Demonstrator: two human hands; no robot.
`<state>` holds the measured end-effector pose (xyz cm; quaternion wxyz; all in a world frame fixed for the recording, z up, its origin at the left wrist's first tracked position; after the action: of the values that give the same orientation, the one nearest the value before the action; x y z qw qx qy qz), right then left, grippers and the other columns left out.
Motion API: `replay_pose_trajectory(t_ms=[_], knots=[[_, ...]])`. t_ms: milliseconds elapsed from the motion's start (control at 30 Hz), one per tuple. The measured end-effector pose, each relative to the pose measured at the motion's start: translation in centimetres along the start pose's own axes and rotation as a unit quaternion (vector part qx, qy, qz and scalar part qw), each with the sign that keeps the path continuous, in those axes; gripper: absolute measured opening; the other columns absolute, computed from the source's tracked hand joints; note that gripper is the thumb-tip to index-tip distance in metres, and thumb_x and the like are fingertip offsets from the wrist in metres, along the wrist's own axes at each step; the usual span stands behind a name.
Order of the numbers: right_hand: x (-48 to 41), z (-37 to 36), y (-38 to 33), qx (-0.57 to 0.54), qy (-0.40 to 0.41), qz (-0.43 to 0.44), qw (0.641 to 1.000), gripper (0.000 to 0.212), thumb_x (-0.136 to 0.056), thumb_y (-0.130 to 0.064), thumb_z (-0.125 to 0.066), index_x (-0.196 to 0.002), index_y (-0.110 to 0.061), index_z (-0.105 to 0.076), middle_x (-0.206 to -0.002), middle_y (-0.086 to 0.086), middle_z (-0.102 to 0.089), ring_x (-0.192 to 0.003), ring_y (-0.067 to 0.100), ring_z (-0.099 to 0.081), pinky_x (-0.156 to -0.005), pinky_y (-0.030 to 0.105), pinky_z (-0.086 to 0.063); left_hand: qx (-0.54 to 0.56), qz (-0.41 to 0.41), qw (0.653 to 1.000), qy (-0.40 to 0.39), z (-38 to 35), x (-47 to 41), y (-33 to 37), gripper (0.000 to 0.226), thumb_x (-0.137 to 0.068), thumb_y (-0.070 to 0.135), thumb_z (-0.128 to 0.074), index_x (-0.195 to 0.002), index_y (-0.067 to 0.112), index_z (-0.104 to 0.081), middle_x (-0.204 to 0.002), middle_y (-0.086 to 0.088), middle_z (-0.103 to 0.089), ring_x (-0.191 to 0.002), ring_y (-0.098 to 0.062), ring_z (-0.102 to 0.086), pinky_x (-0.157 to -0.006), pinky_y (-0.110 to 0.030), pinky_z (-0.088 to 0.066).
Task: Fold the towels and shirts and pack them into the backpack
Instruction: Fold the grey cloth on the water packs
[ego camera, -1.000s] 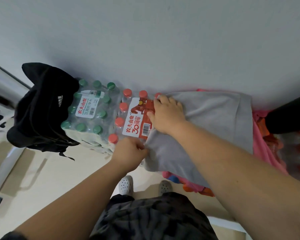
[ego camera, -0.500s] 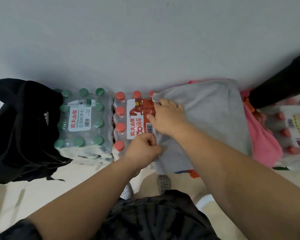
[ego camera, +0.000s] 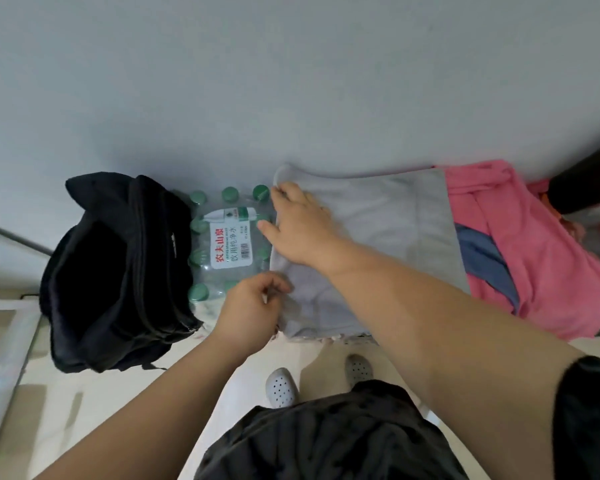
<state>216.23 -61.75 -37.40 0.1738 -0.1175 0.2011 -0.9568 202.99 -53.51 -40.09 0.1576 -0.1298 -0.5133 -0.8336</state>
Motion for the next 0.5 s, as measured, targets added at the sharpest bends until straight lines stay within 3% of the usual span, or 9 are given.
replay_pose_trajectory(t_ms=[133, 267, 400, 500], knots=[[-1.3, -3.2, -5.5, -0.022, -0.028, 0.044, 0.998, 0.074, -0.097, -0.049, -0.052, -0.156, -0.012, -0.027, -0.161, 0.002, -0.021, -0.140, 0.032, -0.032, -0.115, 0.044, -0.033, -0.075, 0.032, 0.995, 0.060, 5.9, 1.1, -2.9, 0.028, -0.084, -0.002, -0.051, -0.089, 0.021, -0.065, -0.078, -0.002, -0.067, -0.047, -0.018, -0.065, -0.044, -0.027, -0.049], [-1.7, -6.1, -9.9, -0.043, -0.062, 0.086, 0.993, 0.077, -0.098, -0.052, -0.049, -0.159, -0.017, -0.019, -0.167, 0.000, -0.012, -0.149, 0.030, -0.021, -0.120, 0.044, -0.024, -0.184, 0.028, 0.980, 0.070, 9.4, 1.8, -4.3, 0.032, -0.084, 0.003, -0.050, -0.102, 0.023, -0.068, -0.075, 0.004, -0.066, -0.066, -0.017, -0.065, -0.051, -0.028, -0.048], [-1.3, -7.4, -11.1, -0.058, -0.102, 0.133, 0.984, 0.076, -0.098, -0.052, -0.051, -0.159, -0.021, -0.019, -0.168, 0.001, -0.011, -0.152, 0.027, -0.015, -0.123, 0.045, -0.018, -0.361, 0.031, 0.931, 0.038, 9.6, 1.4, -5.0, 0.039, -0.085, 0.013, -0.052, -0.123, 0.022, -0.055, -0.082, -0.001, -0.061, -0.070, -0.024, -0.056, -0.059, -0.033, -0.045], [-0.4, -6.2, -8.6, -0.071, -0.088, 0.121, 0.986, 0.069, -0.098, -0.047, -0.053, -0.158, -0.025, -0.026, -0.166, 0.007, -0.016, -0.151, 0.029, -0.019, -0.123, 0.040, -0.019, -0.460, 0.004, 0.887, 0.033, 8.4, 1.4, -3.5, 0.028, -0.087, 0.015, -0.051, -0.115, 0.022, -0.050, -0.075, 0.000, -0.052, -0.068, -0.029, -0.053, -0.057, -0.034, -0.041]])
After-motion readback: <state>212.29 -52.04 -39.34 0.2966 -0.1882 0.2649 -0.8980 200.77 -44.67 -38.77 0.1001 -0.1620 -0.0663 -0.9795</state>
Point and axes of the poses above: each hand's wrist, its own x-axis away from the middle knuckle, its own z-axis out of the back of the hand, y = z × x, the point moved 8 cm from there along -x, towards the middle knuckle
